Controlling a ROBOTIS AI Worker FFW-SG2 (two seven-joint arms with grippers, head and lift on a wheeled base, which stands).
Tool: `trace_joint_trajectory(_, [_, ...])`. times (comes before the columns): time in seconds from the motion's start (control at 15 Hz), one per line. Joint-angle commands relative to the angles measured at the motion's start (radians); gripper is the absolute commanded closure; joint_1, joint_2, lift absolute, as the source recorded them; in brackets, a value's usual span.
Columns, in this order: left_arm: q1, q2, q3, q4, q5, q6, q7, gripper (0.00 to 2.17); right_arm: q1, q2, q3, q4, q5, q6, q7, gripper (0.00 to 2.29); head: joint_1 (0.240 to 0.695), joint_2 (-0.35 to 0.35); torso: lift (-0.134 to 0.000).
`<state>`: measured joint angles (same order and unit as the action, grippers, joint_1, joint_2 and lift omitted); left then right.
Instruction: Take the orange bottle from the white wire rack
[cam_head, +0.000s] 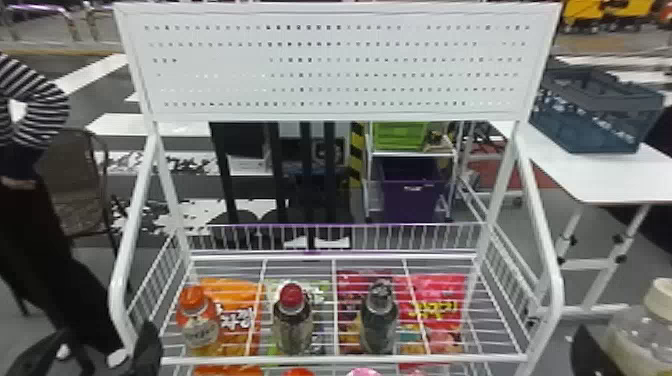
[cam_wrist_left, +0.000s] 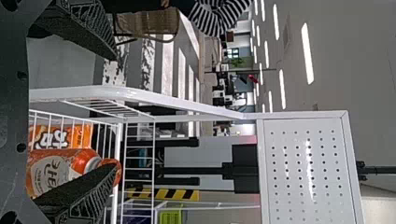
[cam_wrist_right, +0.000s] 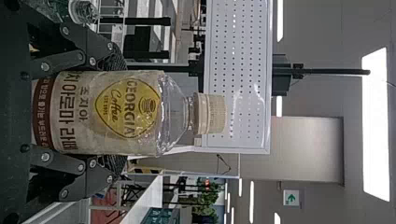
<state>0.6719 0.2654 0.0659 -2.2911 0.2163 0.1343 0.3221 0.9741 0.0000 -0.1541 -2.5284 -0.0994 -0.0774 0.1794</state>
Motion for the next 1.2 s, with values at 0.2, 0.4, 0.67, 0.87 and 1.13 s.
trace_joint_trajectory(0.2, [0.0, 0.0, 0.0, 0.005, 0.0, -0.006, 0.0, 0.07, 0.0, 0.001, -0.001, -0.003, 0.0, 0.0, 0.0, 1.1, 0.499, 0.0, 0.0])
trace_joint_trajectory(0.4, [0.003, 0.0, 0.0, 0.004, 0.0, -0.009, -0.001, 0.07, 0.002, 0.001, -0.002, -0.003, 0.0, 0.0, 0.0, 1.1, 0.499, 0.0, 0.0])
trace_joint_trajectory(0.67, [0.017, -0.006, -0.012, 0.018, -0.001, -0.037, -0.003, 0.07, 0.003, 0.001, -0.002, -0.001, 0.0, 0.0, 0.0, 1.1, 0.499, 0.0, 0.0])
trace_joint_trajectory(0.87, [0.026, -0.009, -0.089, 0.133, -0.008, -0.199, -0.005, 0.07, 0.005, 0.001, -0.002, -0.001, 0.0, -0.003, 0.0, 1.1, 0.499, 0.0, 0.0])
trace_joint_trajectory(1.13, [0.003, -0.006, -0.216, 0.357, -0.012, -0.506, -0.006, 0.07, 0.006, 0.001, -0.002, 0.0, 0.0, -0.003, 0.002, 1.1, 0.499, 0.0, 0.0])
